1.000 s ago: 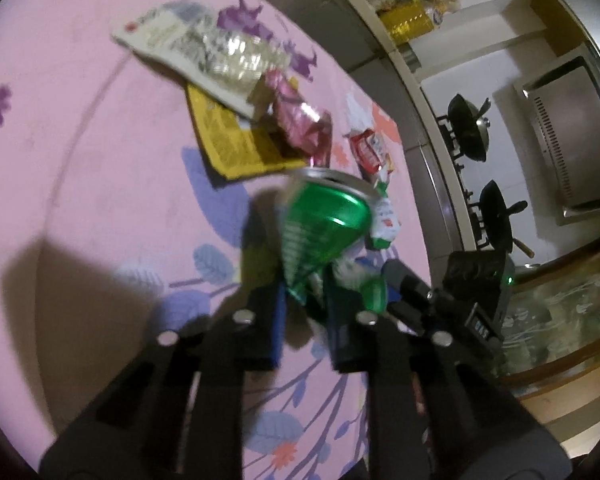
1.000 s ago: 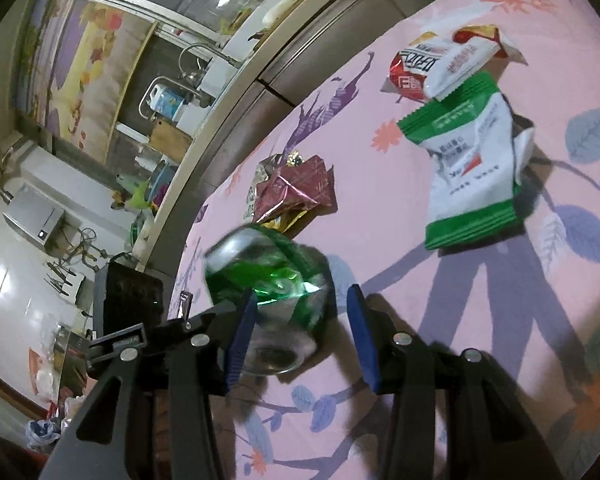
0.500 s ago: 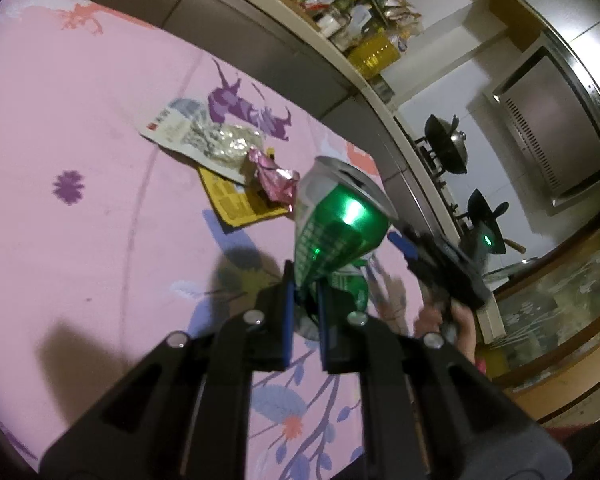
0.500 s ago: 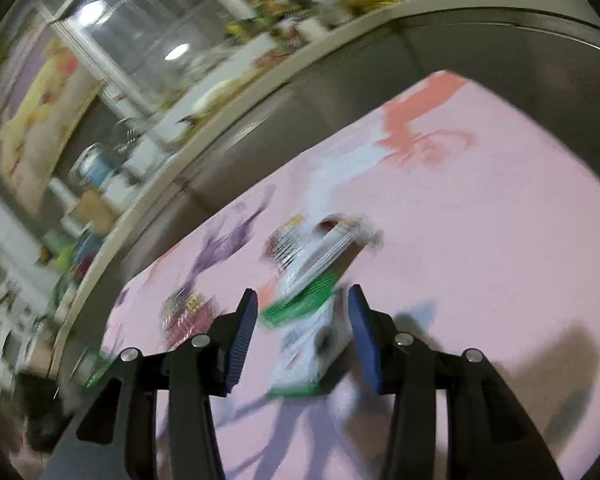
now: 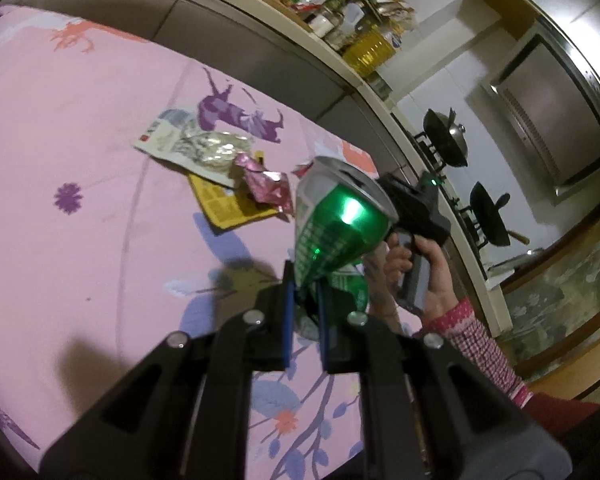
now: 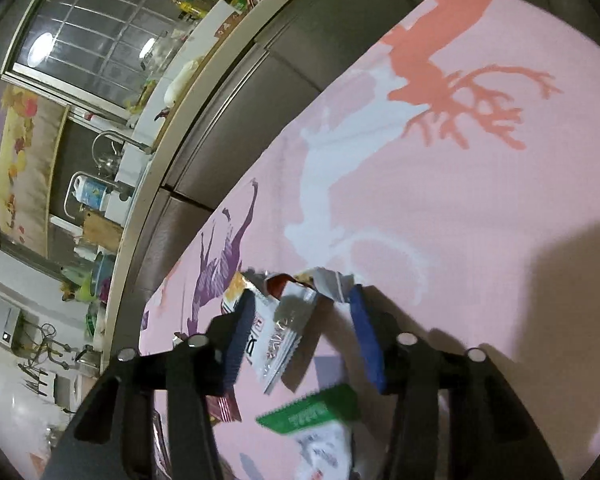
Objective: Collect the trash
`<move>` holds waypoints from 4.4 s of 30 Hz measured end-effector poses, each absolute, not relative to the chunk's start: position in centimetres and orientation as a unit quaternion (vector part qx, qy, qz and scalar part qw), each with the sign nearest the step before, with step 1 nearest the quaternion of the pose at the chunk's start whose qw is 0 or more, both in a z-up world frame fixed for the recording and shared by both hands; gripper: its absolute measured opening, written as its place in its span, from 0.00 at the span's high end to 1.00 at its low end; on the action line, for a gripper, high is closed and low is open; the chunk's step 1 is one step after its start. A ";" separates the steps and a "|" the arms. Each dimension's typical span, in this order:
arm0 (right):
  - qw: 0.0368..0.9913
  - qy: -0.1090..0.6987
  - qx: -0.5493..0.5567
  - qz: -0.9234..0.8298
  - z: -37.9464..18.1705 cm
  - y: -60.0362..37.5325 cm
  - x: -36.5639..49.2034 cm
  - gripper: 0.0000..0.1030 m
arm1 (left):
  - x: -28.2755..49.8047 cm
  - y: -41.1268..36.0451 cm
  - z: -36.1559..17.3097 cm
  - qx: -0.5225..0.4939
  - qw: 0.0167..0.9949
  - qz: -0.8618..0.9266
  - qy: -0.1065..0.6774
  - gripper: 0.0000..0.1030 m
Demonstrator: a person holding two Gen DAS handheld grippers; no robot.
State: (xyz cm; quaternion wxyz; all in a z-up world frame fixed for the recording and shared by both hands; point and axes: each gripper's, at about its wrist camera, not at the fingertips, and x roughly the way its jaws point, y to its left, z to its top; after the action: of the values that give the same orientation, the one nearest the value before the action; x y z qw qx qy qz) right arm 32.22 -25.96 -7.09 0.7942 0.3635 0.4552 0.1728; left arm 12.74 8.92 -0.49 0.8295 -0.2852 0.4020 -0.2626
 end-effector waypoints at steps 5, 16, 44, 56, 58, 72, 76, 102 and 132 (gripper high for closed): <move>0.790 0.470 0.341 0.196 -6.9 -24.6 32.5 0.93 | 12.8 7.6 0.0 -0.274 0.830 -0.272 0.402 0.91; 0.836 0.431 0.289 0.177 -3.6 -24.2 30.2 0.78 | 13.1 8.0 -0.7 -0.279 0.825 -0.274 0.408 0.91; 0.866 0.426 0.054 0.257 1.5 -19.7 28.6 1.00 | 14.6 2.8 0.9 -0.246 0.820 -0.300 0.421 0.91; 0.800 0.514 0.128 0.283 -2.6 -19.2 31.6 1.00 | 13.7 4.5 -0.2 -0.256 0.818 -0.282 0.431 0.91; 0.798 0.518 0.116 0.284 -2.9 -18.4 32.2 1.00 | 13.7 5.2 -0.3 -0.259 0.818 -0.279 0.431 0.91; 0.748 0.476 0.320 0.333 -2.2 -19.8 33.4 1.00 | 14.0 7.5 -1.0 -0.283 0.816 -0.273 0.423 0.91; 0.737 0.476 0.348 0.330 -2.7 -20.0 33.6 1.00 | 14.0 7.6 -1.0 -0.286 0.816 -0.272 0.423 0.91; 0.831 0.470 0.163 0.248 0.9 -20.1 31.1 0.05 | 13.4 7.2 -0.5 -0.276 0.819 -0.273 0.421 0.91; 0.821 0.465 0.159 0.291 3.0 -22.7 29.3 0.95 | 16.2 2.6 1.5 -0.234 0.818 -0.302 0.430 0.91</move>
State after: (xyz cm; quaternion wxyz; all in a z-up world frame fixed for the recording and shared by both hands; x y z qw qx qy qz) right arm 29.32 -22.72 3.03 0.8207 0.1591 0.4652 0.2910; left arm 16.19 2.58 1.50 0.8182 -0.2337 0.4300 -0.3018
